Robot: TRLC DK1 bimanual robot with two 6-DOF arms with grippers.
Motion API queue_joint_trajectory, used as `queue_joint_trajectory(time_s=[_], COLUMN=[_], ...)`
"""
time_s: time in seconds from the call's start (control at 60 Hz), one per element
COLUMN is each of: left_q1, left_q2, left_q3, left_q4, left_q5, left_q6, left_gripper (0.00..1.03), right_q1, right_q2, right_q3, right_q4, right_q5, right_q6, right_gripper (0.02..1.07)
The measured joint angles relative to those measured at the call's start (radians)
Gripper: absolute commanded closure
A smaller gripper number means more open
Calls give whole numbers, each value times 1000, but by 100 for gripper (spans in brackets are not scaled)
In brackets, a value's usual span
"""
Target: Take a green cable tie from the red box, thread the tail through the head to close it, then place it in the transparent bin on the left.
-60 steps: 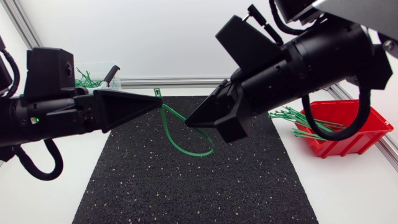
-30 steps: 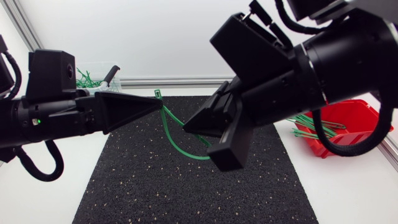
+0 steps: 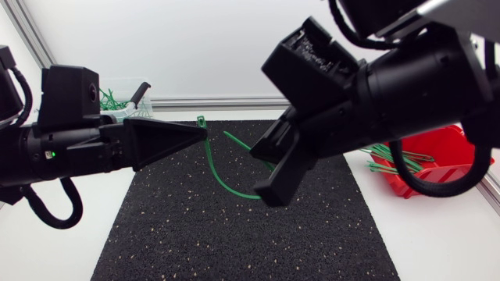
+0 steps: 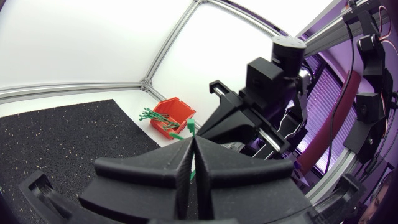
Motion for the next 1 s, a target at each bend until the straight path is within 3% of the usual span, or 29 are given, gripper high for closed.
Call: queue_joint_trajectory(time_s=[0.117,0.233,0.35,0.417,0.5,0.55,0.6,0.65,0.683,1.0], left_q1=[0,0,0,0,0,0,0,0,0,-2], left_q2=[0,0,0,0,0,0,0,0,1,9], left_q3=[0,0,0,0,0,0,0,0,0,-1], left_q4=[0,0,0,0,0,0,0,0,0,0], left_q5=[0,0,0,0,0,0,0,0,0,0], left_q6=[0,0,0,0,0,0,0,0,0,0], left_gripper=[100,100,100,100,100,100,100,100,100,100], right_q1=[43,-55,-99,-116,-138,-151,-146,-92,-60,-69], right_q2=[8,44,64,74,73,67,54,38,27,13], right_q3=[-16,-14,0,39,72,83,86,86,83,98], right_q4=[3,-42,-110,-180,-185,-185,-183,-174,-159,-213], right_q5=[45,-138,-202,-334,-384,-390,-326,-150,-87,-196], right_q6=[-6,-16,-15,-12,-11,-8,-5,5,8,83], right_gripper=[101,101,101,101,101,101,101,101,101,101])
